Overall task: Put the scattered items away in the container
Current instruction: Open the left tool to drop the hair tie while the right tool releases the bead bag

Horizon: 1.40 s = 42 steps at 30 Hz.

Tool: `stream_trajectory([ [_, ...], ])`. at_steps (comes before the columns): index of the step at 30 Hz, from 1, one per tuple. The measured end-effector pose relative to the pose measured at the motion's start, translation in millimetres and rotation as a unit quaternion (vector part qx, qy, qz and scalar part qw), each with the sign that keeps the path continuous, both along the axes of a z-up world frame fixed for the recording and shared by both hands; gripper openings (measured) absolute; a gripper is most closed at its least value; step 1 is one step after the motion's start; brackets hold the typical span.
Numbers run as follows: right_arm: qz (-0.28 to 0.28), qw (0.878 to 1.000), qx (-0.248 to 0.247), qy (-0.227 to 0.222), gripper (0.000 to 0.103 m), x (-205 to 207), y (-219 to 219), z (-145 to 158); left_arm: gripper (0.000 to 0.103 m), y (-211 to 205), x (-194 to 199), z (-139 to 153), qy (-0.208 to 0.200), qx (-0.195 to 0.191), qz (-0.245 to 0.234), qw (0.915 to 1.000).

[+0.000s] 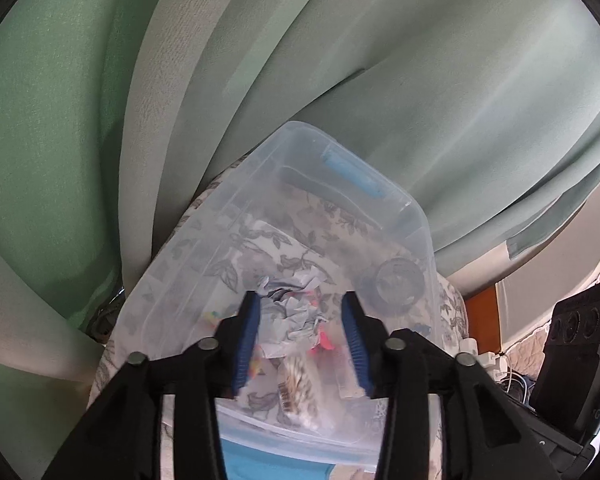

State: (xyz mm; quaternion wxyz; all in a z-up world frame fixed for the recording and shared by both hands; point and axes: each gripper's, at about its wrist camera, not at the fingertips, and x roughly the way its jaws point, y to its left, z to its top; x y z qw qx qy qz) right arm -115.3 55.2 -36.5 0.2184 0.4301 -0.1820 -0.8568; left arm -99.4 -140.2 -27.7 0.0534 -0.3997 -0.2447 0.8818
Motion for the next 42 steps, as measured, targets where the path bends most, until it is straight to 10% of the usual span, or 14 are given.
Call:
stream_trajectory([
  [14,-0.004,1.000,-0.018,0.025,0.067,12,4,20,0.073,-4,6,9,0.003,0.035,0.003,0.9994],
  [42,-0.096,0.993,-0.062,0.042,0.073,58,74,38,0.075,44,41,51,0.031,0.009,-0.035,0.9988],
])
